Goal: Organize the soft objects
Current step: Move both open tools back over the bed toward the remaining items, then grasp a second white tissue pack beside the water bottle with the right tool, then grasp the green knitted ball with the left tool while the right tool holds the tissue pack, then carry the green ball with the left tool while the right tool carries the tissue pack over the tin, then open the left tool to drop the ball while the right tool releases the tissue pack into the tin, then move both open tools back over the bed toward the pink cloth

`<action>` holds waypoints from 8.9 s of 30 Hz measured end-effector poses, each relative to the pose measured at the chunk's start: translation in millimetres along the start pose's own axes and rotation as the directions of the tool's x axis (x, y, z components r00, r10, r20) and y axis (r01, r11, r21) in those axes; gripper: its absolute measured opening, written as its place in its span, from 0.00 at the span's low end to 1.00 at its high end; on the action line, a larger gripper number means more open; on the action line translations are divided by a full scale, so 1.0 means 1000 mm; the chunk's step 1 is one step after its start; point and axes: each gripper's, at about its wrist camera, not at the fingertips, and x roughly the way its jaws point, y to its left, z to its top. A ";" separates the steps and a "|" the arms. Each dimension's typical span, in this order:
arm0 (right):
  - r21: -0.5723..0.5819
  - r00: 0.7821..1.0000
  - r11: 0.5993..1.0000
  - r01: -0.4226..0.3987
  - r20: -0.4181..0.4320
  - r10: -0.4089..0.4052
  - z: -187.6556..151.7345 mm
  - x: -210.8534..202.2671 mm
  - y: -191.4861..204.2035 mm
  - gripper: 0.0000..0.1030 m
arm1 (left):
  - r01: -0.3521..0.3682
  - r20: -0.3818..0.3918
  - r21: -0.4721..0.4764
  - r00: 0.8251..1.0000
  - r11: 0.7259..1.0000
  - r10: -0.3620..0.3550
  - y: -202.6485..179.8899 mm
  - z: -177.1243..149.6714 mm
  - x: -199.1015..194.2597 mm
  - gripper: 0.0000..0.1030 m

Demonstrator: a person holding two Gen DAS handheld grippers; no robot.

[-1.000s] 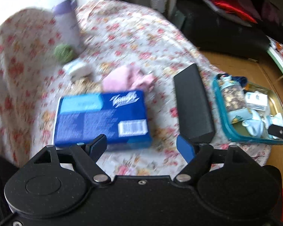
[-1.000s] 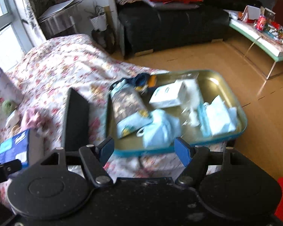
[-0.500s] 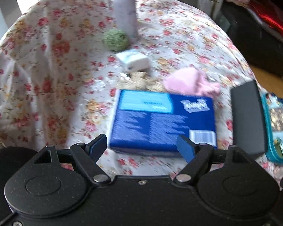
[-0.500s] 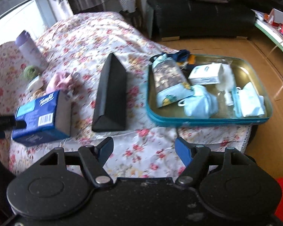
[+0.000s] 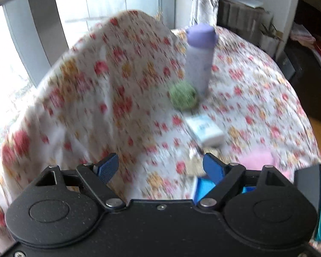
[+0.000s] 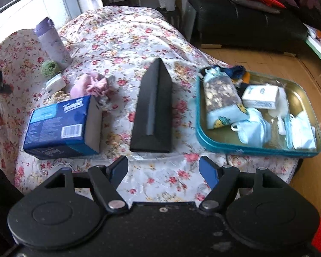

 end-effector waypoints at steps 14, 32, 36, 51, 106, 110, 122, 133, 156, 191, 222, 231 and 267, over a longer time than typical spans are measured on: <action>-0.088 0.999 0.996 -0.031 0.014 0.032 0.024 0.006 0.046 0.71 | -0.032 0.025 0.048 0.999 0.998 0.031 0.000 0.039 0.054 0.94; -0.175 0.999 0.983 -0.046 -0.017 0.044 0.048 0.037 0.097 0.71 | 0.097 -0.114 -0.036 0.988 0.995 -0.101 -0.011 0.052 0.125 0.93; -0.197 0.999 0.979 -0.048 -0.008 0.047 0.062 0.047 0.113 0.73 | 0.082 -0.127 -0.086 0.988 0.993 -0.092 -0.002 0.053 0.132 0.93; -0.431 0.981 0.891 -0.141 0.061 0.185 0.137 0.117 0.227 0.75 | 0.225 0.128 -0.171 0.970 0.959 -0.205 0.029 0.072 0.099 0.93; -0.408 0.952 0.900 -0.150 0.186 0.243 0.118 0.189 0.265 0.53 | 0.112 -0.199 0.181 0.977 0.977 -0.075 -0.040 0.106 0.191 0.93; -0.412 0.952 0.897 -0.160 0.177 0.251 0.118 0.191 0.265 0.53 | 0.104 -0.204 0.196 0.977 0.975 -0.063 -0.046 0.103 0.203 0.93; -0.415 0.953 0.895 -0.164 0.167 0.252 0.118 0.192 0.265 0.53 | 0.174 -0.255 0.148 0.958 0.974 -0.133 -0.052 0.097 0.230 0.51; -0.408 0.952 0.896 -0.174 0.162 0.259 0.123 0.195 0.262 0.53 | 0.077 -0.138 0.200 0.989 0.977 -0.050 -0.024 0.088 0.159 0.50; -0.518 0.860 0.721 -0.460 -0.056 0.508 0.085 0.093 0.274 0.53 | 0.053 -0.030 0.094 0.998 0.994 -0.050 0.034 0.083 0.018 0.50; -0.002 0.957 0.965 -0.262 -0.126 0.260 -0.054 0.004 -0.051 0.53 | 0.433 -0.436 0.314 0.857 0.845 -0.277 -0.132 -0.107 -0.041 0.50; 0.446 0.986 0.887 0.115 0.059 -0.157 0.011 0.006 -0.281 0.54 | 0.641 -0.476 0.402 0.756 0.654 -0.449 -0.331 -0.117 -0.036 0.64; 0.453 0.985 0.883 0.122 0.051 -0.162 0.015 0.008 -0.282 0.54 | 0.605 -0.454 0.414 0.785 0.680 -0.422 -0.306 -0.126 -0.026 0.73; 0.454 0.962 0.870 0.192 0.086 -0.258 0.030 -0.011 -0.276 0.51 | 0.526 -0.261 0.408 0.851 0.747 -0.456 -0.189 -0.121 -0.060 0.81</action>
